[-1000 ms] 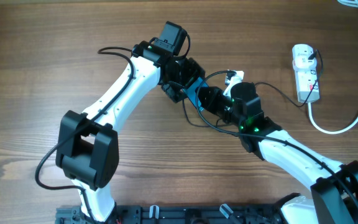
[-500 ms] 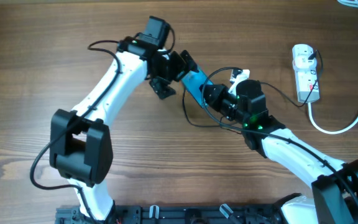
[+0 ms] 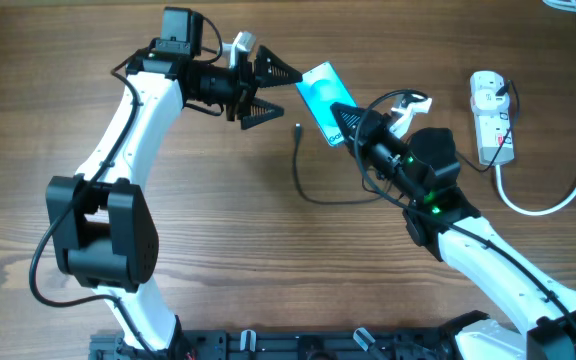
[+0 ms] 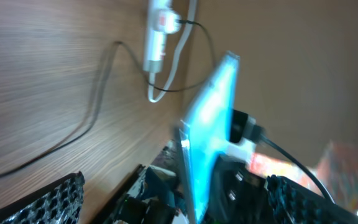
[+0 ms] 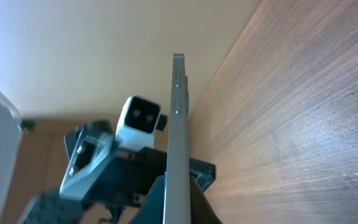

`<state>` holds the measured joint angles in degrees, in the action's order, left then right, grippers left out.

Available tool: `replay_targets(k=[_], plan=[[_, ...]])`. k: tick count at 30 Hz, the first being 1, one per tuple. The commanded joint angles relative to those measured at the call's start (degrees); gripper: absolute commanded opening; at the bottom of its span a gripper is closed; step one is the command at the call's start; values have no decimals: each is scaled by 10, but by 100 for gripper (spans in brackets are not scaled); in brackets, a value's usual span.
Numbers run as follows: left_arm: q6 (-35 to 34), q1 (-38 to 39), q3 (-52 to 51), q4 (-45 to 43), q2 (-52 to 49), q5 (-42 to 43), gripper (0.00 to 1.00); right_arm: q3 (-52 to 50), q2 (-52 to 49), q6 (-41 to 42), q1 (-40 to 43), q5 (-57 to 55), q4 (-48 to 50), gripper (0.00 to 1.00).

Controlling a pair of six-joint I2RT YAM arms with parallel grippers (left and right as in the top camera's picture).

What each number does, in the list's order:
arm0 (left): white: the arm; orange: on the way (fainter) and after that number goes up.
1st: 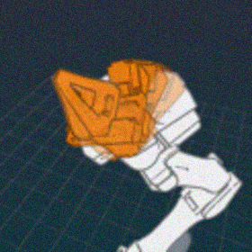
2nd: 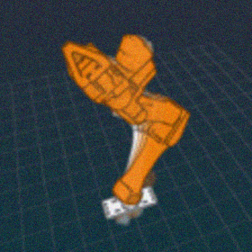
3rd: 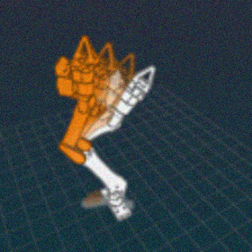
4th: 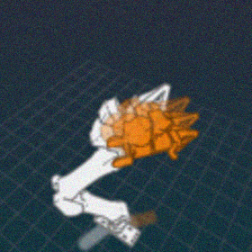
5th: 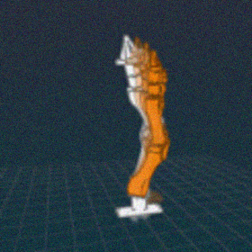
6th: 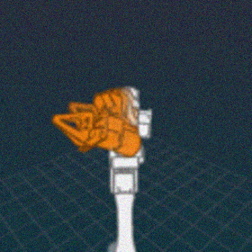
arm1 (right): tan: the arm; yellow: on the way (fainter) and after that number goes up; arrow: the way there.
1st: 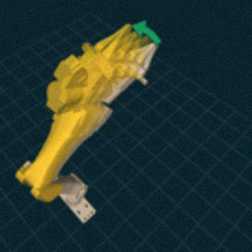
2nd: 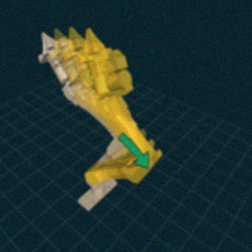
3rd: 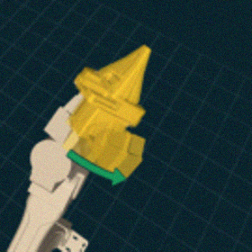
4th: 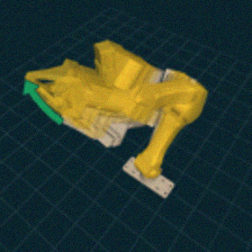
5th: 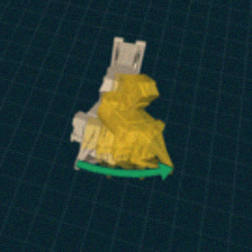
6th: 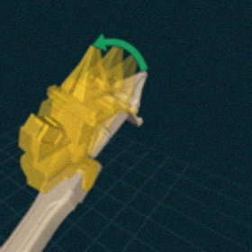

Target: Plug charger to phone and switch on socket

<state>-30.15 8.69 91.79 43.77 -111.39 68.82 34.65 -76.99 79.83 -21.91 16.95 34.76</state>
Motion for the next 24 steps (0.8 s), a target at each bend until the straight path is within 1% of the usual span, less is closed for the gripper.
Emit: replay_targets(k=[1,3,6,8,10,15,17,20,22,24], plan=[[11,2,9,-22,16,70,100,9,10,76,0,-50,18,5],[-9,2,9,-40,16,70,99,9,10,91,-7,-68,51,5],[-51,3,9,-63,16,65,95,10,10,119,-22,-100,60,5],[-82,8,9,-63,16,35,95,10,10,119,-35,-113,62,5],[-96,13,9,-68,16,20,93,10,8,122,-46,-128,62,5],[-144,40,9,-111,16,18,89,10,-6,194,-64,-158,63,5],[-159,46,9,-119,16,3,85,10,-13,208,-64,-155,64,4],[-171,50,9,-119,16,-17,77,10,-15,209,-67,-152,65,5],[-182,50,9,-119,16,-25,75,10,-15,208,-74,-157,63,4],[-190,51,9,-130,16,-29,70,10,-16,209,-79,-161,63,5]])
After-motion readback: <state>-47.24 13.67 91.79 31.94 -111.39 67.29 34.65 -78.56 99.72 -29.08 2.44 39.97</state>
